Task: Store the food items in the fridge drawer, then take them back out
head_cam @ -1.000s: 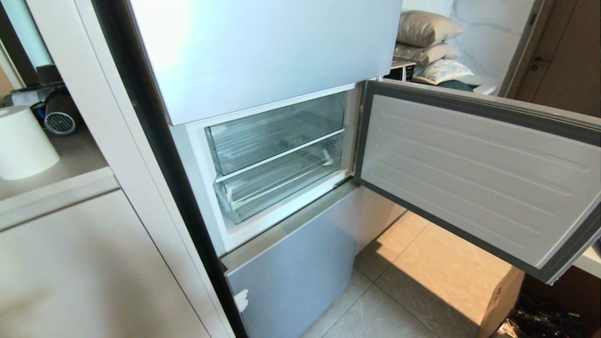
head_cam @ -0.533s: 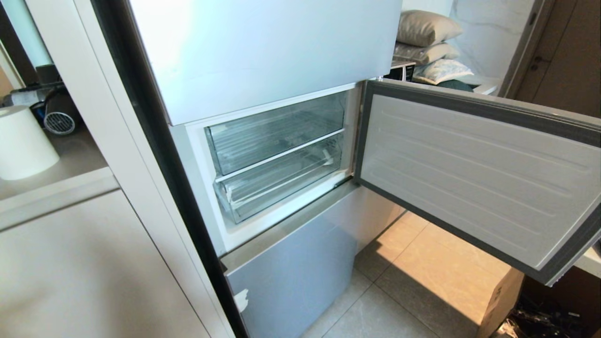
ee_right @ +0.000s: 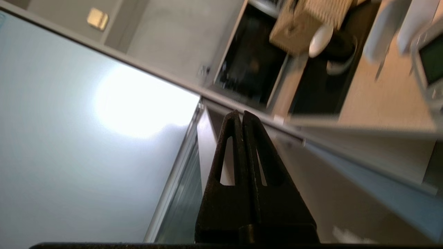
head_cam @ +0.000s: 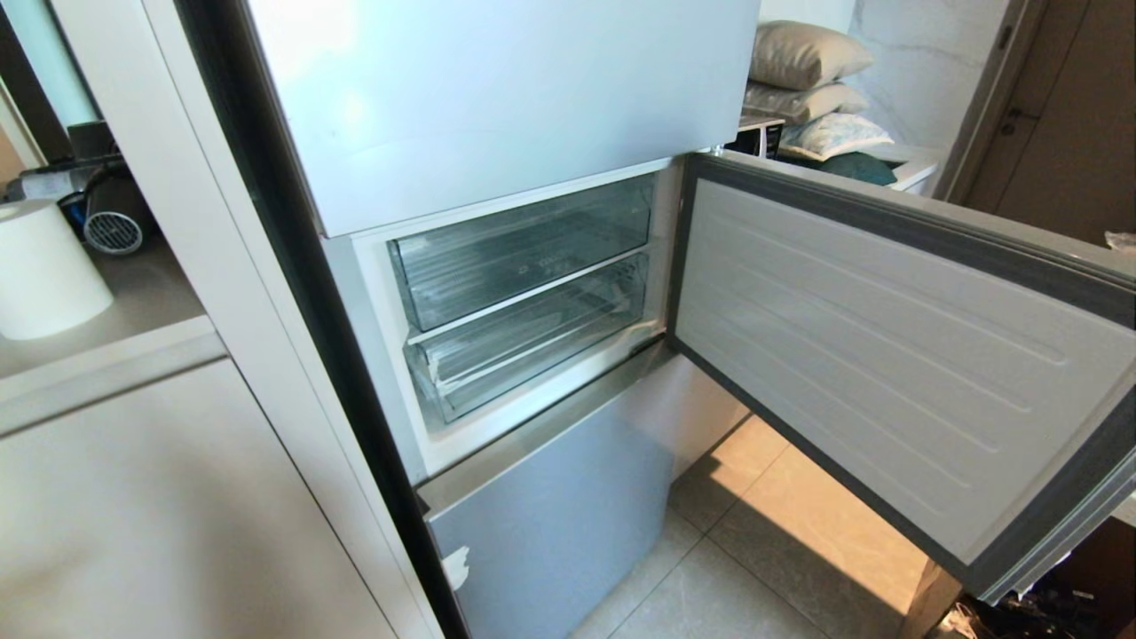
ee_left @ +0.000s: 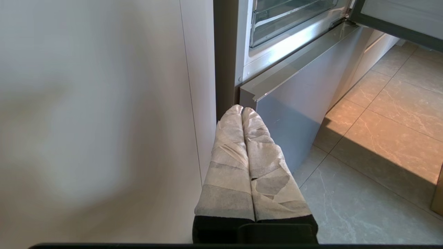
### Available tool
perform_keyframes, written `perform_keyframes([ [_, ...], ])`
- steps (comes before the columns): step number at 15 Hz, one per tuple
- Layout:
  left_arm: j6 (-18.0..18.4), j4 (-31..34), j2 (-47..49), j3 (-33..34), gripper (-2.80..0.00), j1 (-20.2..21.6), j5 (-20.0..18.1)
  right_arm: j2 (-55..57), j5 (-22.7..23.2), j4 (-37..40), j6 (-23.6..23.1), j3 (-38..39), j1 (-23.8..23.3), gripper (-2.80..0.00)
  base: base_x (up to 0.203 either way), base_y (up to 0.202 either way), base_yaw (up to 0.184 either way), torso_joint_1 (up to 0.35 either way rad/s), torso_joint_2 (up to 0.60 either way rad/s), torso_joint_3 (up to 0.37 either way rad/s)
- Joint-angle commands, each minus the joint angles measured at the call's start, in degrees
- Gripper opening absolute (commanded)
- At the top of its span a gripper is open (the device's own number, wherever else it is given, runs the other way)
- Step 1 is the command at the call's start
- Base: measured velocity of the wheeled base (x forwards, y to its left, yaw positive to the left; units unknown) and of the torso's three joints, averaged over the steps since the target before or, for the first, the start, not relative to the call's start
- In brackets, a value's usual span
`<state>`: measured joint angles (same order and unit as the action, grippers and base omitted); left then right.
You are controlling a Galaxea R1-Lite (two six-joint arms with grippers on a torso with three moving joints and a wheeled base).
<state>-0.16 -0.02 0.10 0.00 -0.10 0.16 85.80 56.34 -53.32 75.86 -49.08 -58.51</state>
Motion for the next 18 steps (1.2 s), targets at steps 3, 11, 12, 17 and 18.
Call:
perform_keyframes([
  [3,-0.02,-0.06,0.08,0.00,-2.80,0.01,0.02,3.09,-23.19,-0.12,-14.86,0.10,3.06,-2.80,0.000,0.000,0.000,0.000,0.00,0.000],
  [11,-0.02,0.01,0.08,0.00,-2.80,0.01,0.02,6.62,-42.93,1.81,-27.55,13.39,38.15,-2.80,0.000,0.000,0.000,0.000,0.00,0.000],
  [12,-0.02,0.01,0.08,0.00,-2.80,0.01,0.02,6.82,-43.17,1.81,-27.65,13.69,42.31,-2.80,0.000,0.000,0.000,0.000,0.00,0.000],
  [17,-0.02,-0.06,0.08,0.00,-2.80,0.01,0.02,8.80,-50.32,1.80,-28.40,12.32,64.72,-2.80,0.000,0.000,0.000,0.000,0.00,0.000],
  [18,-0.02,-0.06,0.08,0.00,-2.80,0.01,0.02,9.72,-52.56,1.81,-29.11,11.28,69.17,-2.80,0.000,0.000,0.000,0.000,0.00,0.000],
])
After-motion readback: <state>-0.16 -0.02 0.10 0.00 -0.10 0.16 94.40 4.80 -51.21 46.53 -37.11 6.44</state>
